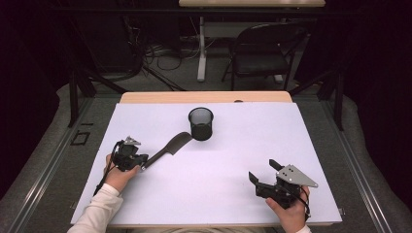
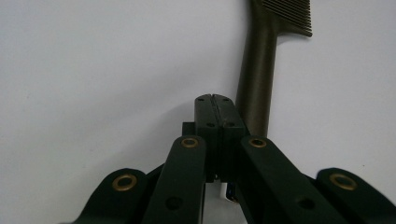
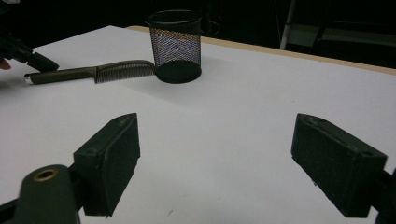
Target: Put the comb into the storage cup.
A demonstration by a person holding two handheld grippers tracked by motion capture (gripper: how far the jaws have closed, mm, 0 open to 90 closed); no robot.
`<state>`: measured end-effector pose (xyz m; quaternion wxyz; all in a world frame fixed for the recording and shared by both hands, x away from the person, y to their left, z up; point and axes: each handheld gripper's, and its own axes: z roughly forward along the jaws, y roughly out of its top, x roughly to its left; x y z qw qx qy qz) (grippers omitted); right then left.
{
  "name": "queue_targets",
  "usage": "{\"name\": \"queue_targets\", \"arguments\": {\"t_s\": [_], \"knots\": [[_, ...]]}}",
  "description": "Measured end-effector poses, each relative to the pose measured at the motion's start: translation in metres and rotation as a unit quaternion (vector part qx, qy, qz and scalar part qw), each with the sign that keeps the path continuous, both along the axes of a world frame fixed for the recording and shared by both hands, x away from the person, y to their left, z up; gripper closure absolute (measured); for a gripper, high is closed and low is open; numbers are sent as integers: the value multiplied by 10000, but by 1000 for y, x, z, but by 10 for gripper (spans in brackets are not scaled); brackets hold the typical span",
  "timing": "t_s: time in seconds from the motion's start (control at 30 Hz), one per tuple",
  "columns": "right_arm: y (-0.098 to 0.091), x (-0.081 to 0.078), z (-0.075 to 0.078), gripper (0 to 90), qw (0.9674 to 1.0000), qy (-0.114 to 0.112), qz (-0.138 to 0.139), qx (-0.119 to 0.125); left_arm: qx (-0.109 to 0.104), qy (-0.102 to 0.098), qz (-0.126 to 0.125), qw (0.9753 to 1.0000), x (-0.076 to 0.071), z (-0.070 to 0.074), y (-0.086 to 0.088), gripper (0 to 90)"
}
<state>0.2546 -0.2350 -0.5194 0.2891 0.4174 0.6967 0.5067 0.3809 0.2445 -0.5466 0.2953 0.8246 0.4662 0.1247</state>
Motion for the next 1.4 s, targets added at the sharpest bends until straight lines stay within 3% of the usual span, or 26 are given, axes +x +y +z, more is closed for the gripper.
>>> {"name": "queue_targets", "arguments": {"t_s": [0.43, 0.7, 1.07, 1.4], "knots": [[-1, 0, 0, 156, 10000, -24, -5, 17, 63, -110, 11, 9999, -3, 1, 1, 896], [-1, 0, 1, 156, 10000, -31, 6, 2, -120, -239, 81, 9996, -5, 8, 6, 847], [-1, 0, 1, 157, 10000, -19, 8, -5, -321, -492, 109, 9982, -9, 15, 8, 688], [-1, 0, 0, 157, 10000, -31, 16, 0, -424, -595, 112, 9973, -9, 18, 9, 523]]}}
